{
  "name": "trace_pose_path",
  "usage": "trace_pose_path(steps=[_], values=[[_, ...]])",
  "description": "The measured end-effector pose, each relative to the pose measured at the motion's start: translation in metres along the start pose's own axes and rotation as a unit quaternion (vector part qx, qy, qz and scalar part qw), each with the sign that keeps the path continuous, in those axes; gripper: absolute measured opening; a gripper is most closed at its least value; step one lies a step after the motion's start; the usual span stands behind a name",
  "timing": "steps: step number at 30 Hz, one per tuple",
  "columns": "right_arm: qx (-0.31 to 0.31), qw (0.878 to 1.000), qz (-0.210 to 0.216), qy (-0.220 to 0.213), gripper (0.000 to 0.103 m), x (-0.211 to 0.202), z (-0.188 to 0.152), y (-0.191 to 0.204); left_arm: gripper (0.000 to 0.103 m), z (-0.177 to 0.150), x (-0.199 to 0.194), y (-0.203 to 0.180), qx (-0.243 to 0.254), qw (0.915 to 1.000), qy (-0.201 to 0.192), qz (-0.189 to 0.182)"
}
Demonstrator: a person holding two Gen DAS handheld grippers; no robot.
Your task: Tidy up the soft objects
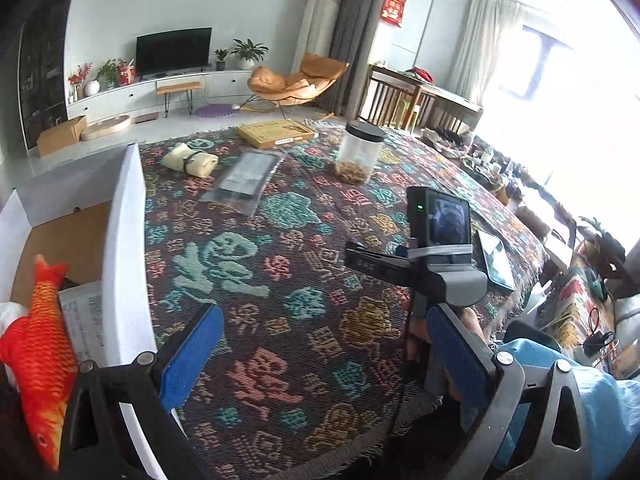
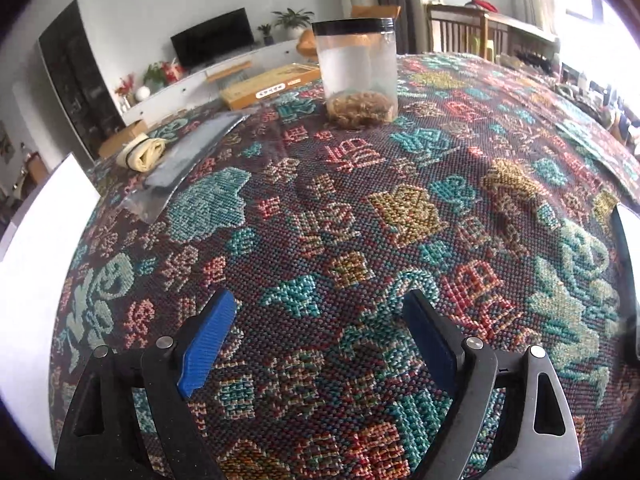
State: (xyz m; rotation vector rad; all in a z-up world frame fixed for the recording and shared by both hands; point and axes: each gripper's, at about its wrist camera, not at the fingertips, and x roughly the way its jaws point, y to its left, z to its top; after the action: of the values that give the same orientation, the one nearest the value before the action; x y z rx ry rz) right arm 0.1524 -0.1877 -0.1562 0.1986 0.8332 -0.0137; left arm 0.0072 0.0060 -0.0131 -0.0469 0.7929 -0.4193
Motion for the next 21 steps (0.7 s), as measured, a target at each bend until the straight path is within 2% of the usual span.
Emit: trace_pose_path(steps=[4, 8, 12, 15, 18, 21], values=[[-0.022, 1.000, -0.021, -0.007, 0.088, 0.001, 0.000, 0.005, 0.101, -0.010, 0.021, -0.009, -0.002, 0.9994, 0.036, -0.003], [-0.026, 0.998, -0.049, -0.018, 0.088, -0.012, -0.003, 0.006, 0.101, -0.021, 0.045, -0.004, -0.004, 0.9980, 0.059, 0.022], [-0.004, 0.999, -0.042, 0.020, 0.090, 0.001, -0.003, -0.003, 0.101, -0.034, 0.074, 0.006, -0.036, 0.9960, 0.079, 0.021], [-0.017, 0.998, -0.049, 0.025, 0.093, 0.002, -0.005, 0.002, 0.101, -0.042, 0.096, 0.011, -0.042, 0.9935, 0.102, 0.030], [-0.029, 0.997, -0.059, 0.030, 0.094, 0.004, -0.006, 0.006, 0.101, -0.041, 0.110, 0.023, -0.053, 0.9912, 0.111, 0.051], [-0.028, 0.998, -0.057, 0.030, 0.094, 0.004, -0.007, 0.006, 0.101, -0.025, 0.118, 0.038, -0.074, 0.9888, 0.106, 0.075]])
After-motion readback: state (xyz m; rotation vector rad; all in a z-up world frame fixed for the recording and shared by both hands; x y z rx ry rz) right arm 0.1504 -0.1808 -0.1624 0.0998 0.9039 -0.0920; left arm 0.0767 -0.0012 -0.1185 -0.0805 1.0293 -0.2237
